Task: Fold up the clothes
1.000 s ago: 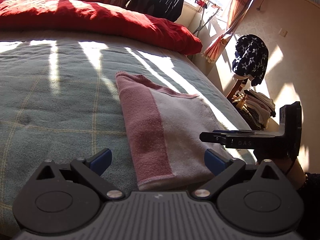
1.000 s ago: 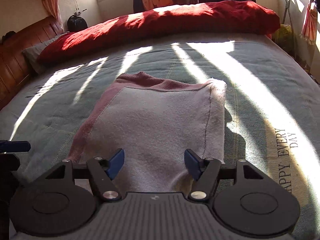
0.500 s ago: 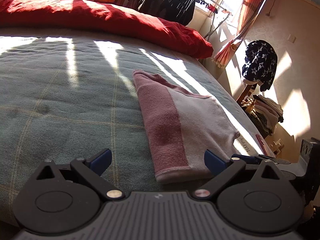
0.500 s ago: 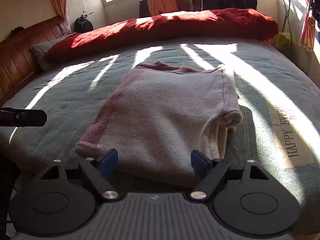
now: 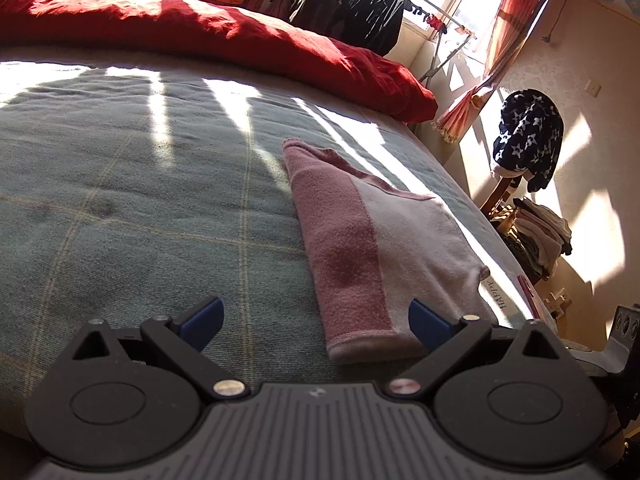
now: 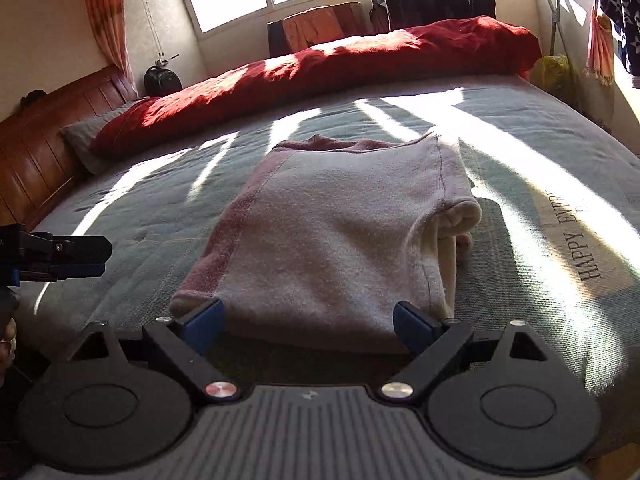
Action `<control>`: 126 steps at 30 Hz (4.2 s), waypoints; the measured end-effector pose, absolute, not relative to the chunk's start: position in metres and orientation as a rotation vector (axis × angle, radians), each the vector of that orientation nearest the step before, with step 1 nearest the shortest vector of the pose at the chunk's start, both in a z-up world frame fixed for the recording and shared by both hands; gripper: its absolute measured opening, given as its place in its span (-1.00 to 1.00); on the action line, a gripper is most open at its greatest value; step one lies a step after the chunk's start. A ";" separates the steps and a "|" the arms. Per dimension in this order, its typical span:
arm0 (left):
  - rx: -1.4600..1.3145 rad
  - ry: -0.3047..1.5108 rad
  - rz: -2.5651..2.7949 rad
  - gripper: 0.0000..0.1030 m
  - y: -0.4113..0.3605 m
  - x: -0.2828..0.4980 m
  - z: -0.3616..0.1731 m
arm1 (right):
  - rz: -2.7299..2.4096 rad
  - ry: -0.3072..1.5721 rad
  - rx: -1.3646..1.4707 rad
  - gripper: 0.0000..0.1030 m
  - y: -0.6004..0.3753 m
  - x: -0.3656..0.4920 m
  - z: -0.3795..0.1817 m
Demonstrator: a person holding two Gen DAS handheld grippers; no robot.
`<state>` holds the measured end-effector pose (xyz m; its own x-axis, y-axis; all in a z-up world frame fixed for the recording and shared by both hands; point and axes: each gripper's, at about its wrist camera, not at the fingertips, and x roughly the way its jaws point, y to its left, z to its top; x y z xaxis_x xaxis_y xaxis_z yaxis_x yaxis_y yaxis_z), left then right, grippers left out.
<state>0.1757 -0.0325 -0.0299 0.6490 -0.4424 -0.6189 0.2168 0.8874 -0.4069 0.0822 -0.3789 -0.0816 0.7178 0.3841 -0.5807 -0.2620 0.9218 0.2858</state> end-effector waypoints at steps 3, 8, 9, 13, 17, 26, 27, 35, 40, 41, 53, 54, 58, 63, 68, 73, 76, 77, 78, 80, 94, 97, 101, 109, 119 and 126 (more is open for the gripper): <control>-0.315 0.797 -0.392 0.91 -0.040 0.179 -0.035 | 0.357 0.649 0.190 0.87 -0.379 0.087 -0.076; -0.281 0.801 -0.391 0.91 -0.045 0.177 -0.035 | 0.341 0.674 0.212 0.87 -0.373 0.103 -0.085; -0.283 0.800 -0.387 0.91 -0.043 0.178 -0.035 | 0.327 0.680 0.212 0.87 -0.372 0.105 -0.088; -0.299 0.805 -0.377 0.92 -0.036 0.184 -0.038 | 0.352 0.655 0.276 0.87 -0.390 0.093 -0.086; -0.325 0.859 -0.351 0.92 -0.039 0.201 -0.049 | 0.348 0.621 0.293 0.92 -0.403 0.079 -0.079; -0.472 0.864 -0.513 0.92 -0.053 0.233 -0.051 | 0.311 0.625 0.362 0.94 -0.427 0.079 -0.084; -0.494 0.863 -0.527 0.92 -0.054 0.236 -0.050 | 0.312 0.624 0.364 0.94 -0.428 0.080 -0.084; -0.604 0.886 -0.530 0.92 -0.046 0.263 -0.055 | 0.325 0.656 0.437 0.94 -0.445 0.088 -0.095; -0.645 0.903 -0.527 0.93 -0.040 0.275 -0.065 | 0.306 0.725 0.509 0.97 -0.460 0.101 -0.109; -0.653 0.913 -0.529 0.93 -0.041 0.276 -0.070 | 0.306 0.734 0.519 0.97 -0.461 0.102 -0.113; -0.707 0.975 -0.590 0.93 -0.051 0.330 -0.091 | 0.401 0.792 0.713 1.00 -0.493 0.174 -0.120; -0.716 0.988 -0.593 0.93 -0.053 0.336 -0.094 | 0.409 0.798 0.737 1.00 -0.497 0.184 -0.120; -0.753 1.025 -0.644 0.93 -0.061 0.358 -0.101 | 0.465 0.881 0.856 1.00 -0.507 0.226 -0.135; -0.754 1.059 -0.661 0.97 -0.074 0.381 -0.104 | 0.486 0.930 0.850 1.00 -0.497 0.259 -0.135; -0.754 1.065 -0.691 0.98 -0.076 0.382 -0.105 | 0.505 0.978 0.804 1.00 -0.484 0.280 -0.137; -0.797 1.027 -0.766 0.99 -0.064 0.377 -0.112 | 0.557 0.957 0.762 1.00 -0.483 0.266 -0.138; -0.814 1.036 -0.764 0.99 -0.063 0.380 -0.113 | 0.568 0.937 0.785 1.00 -0.489 0.264 -0.143; -0.813 1.041 -0.762 0.99 -0.063 0.381 -0.113 | 0.568 0.938 0.792 1.00 -0.490 0.265 -0.143; -0.808 1.043 -0.764 0.99 -0.063 0.381 -0.112 | 0.567 0.940 0.799 1.00 -0.491 0.266 -0.144; -0.808 1.041 -0.775 0.99 -0.063 0.382 -0.112 | 0.569 0.935 0.810 1.00 -0.492 0.266 -0.145; -0.817 1.041 -0.770 0.99 -0.057 0.381 -0.113 | 0.565 0.908 0.814 1.00 -0.492 0.266 -0.146; -0.828 1.054 -0.767 0.99 -0.055 0.383 -0.114 | 0.558 0.907 0.812 1.00 -0.491 0.266 -0.147; -0.827 1.058 -0.766 0.99 -0.053 0.384 -0.114 | 0.550 0.903 0.816 1.00 -0.491 0.266 -0.147; -0.750 1.071 -0.821 0.99 -0.055 0.378 -0.108 | 0.599 0.967 0.832 1.00 -0.494 0.264 -0.142; -0.833 1.145 -0.765 0.99 -0.057 0.391 -0.110 | 0.597 1.028 0.905 1.00 -0.493 0.283 -0.144; -0.860 1.187 -0.793 0.99 -0.055 0.386 -0.117 | 0.658 1.061 0.906 1.00 -0.497 0.273 -0.148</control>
